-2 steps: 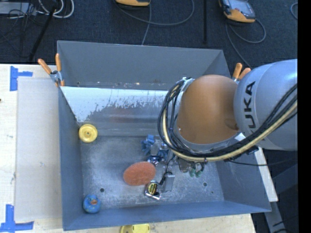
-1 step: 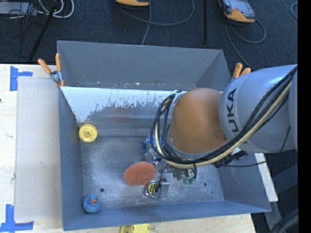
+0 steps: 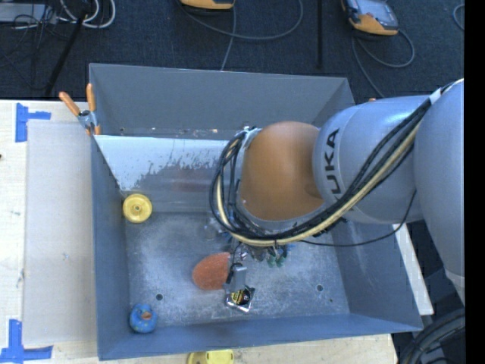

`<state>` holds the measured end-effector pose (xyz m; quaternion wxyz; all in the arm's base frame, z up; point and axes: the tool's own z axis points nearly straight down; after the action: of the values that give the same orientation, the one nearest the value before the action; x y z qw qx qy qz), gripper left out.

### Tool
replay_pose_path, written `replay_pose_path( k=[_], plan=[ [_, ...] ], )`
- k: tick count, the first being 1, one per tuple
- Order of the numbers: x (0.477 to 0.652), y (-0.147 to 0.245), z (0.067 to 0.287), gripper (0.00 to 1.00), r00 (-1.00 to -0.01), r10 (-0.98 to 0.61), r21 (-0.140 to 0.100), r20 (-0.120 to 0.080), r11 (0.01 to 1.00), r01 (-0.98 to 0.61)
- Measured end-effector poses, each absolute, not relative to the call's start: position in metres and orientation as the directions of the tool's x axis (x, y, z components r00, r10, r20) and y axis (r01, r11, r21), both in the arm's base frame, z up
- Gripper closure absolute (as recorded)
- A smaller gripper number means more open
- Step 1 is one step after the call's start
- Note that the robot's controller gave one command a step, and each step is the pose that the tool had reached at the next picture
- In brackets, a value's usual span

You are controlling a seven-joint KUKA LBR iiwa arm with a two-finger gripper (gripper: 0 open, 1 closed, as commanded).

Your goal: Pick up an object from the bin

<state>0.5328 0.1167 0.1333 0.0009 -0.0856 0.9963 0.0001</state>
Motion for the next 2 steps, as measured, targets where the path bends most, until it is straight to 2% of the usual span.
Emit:
replay_pose_path(
  k=[1,2],
  plan=[
    [0.545,0.126,0.095,0.00,-0.977,-0.213,0.001,-0.002,0.977,-0.213],
    [0.569,0.121,0.070,1.00,-0.997,-0.073,0.001,0.000,0.997,-0.073]
  ],
)
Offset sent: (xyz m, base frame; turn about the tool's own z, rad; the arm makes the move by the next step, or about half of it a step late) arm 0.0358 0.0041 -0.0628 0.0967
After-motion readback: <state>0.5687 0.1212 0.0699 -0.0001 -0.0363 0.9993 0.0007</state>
